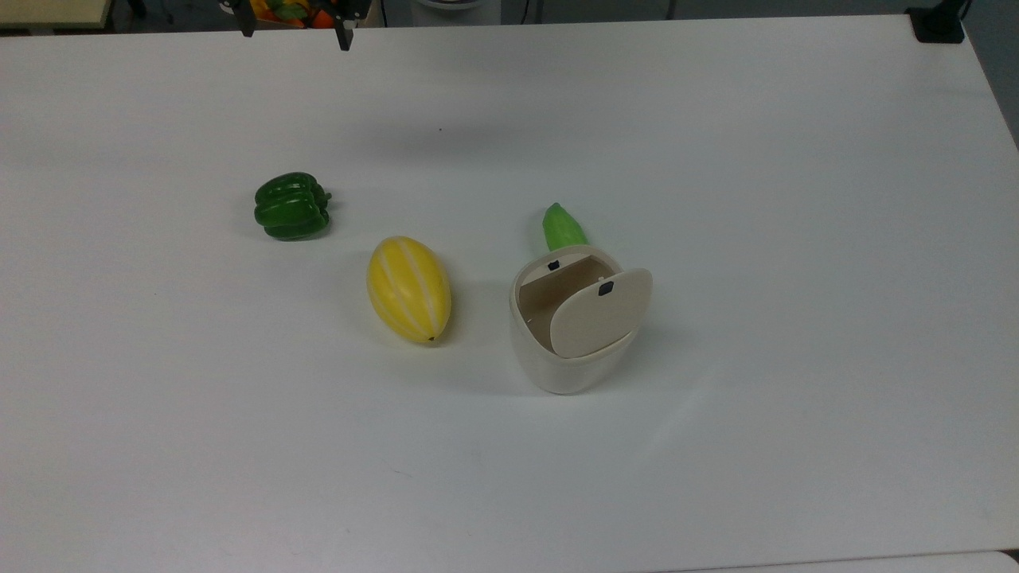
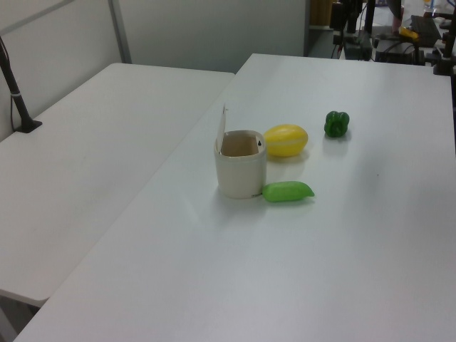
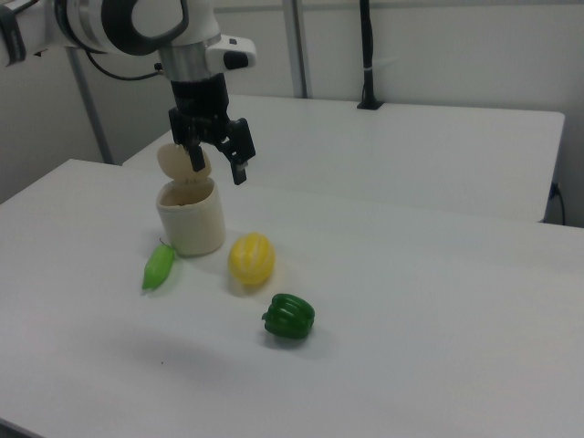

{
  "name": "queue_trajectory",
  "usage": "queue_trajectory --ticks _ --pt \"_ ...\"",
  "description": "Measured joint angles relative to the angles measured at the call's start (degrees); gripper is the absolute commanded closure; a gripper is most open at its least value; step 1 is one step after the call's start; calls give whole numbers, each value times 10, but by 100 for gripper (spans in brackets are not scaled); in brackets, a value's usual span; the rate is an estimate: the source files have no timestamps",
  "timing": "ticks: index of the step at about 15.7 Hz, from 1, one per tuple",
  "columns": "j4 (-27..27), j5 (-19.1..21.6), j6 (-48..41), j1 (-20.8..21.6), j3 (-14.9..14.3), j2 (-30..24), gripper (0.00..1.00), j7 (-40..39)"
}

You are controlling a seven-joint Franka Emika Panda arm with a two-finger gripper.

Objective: Close garbage bin

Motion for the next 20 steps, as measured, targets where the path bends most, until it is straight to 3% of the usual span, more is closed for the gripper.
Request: queue_trajectory --ticks 16,18,20 --pt "0 0 -1 0 1 0 0 -6" --pt "0 0 -1 0 1 0 14 -24" --pt "0 0 -1 0 1 0 39 -36"
